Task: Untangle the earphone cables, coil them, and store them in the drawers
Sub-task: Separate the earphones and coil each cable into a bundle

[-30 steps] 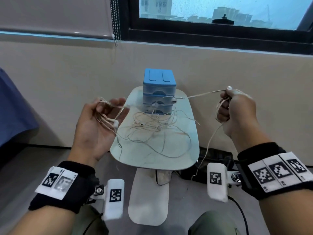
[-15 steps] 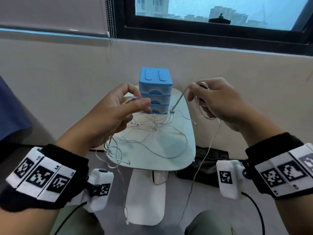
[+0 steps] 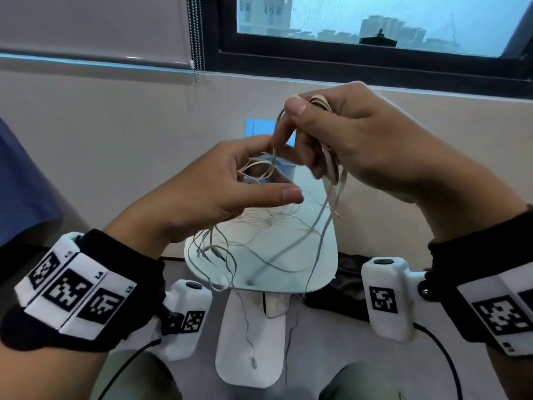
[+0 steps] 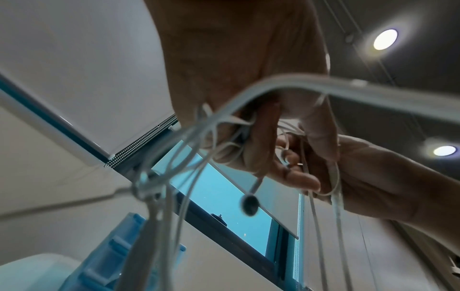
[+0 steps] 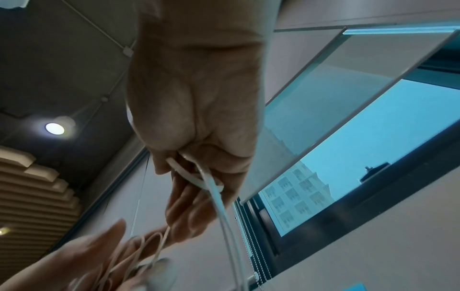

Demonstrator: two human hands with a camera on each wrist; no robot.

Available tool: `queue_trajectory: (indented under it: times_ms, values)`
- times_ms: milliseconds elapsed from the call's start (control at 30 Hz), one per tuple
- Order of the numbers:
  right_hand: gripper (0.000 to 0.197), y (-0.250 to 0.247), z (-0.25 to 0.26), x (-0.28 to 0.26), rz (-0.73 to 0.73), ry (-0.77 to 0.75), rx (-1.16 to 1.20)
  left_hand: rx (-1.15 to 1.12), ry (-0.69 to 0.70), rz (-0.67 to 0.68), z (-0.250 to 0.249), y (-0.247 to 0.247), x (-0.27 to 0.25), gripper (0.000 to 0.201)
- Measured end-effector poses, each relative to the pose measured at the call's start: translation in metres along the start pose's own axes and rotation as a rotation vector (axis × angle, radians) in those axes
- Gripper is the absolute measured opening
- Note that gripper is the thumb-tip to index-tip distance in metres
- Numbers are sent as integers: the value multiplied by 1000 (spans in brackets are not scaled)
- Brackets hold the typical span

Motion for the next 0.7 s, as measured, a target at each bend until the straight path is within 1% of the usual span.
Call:
queue_trajectory:
  times_ms: [67,133,200,233,300,367,433,500,600,667,700]
  values:
    - [45,1,3,-3,20,11,-28,-25,-19,6,2,-2,-4,45]
    - [47,0,4,-5,18,20,-112,-23,-41,-14,7,-8,-6,36]
    - [48,-5,5,-7,-21,37,-202,6,-54,-9,12,-14,-9,30]
    - [48,-7,5,-7,-44,47,-248,29,-66,20,14,-16,-12,29]
    - [50,-12,4,-7,-72,79,-326,65,-105,99,19,-17,-19,34]
    - [50,-13,2,-8,-64,115,-325,88,-137,125,22,-21,-24,35]
    - [47,-12,3,-11,-16,125,-280,57,-158,107,20,-24,-27,38]
    - [45,-7,4,-13,36,112,-287,20,-154,94,16,-27,-28,41]
    - [45,-2,3,-13,44,92,-423,28,-131,41,9,-30,-24,41]
    - [50,1,4,-13,29,77,-526,37,-126,4,6,-28,-21,42]
    - [55,2,6,-13,27,62,-572,34,-121,7,5,-23,-19,42]
Point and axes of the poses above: each hand's wrist, its own x-axis towards the middle knuckle, its own y-axis out of the palm, z = x × y, the point moved 7 cm from there along x, towards the middle knuckle, and after that the axes turned 8 degrees about y, right-handed, at the moved point
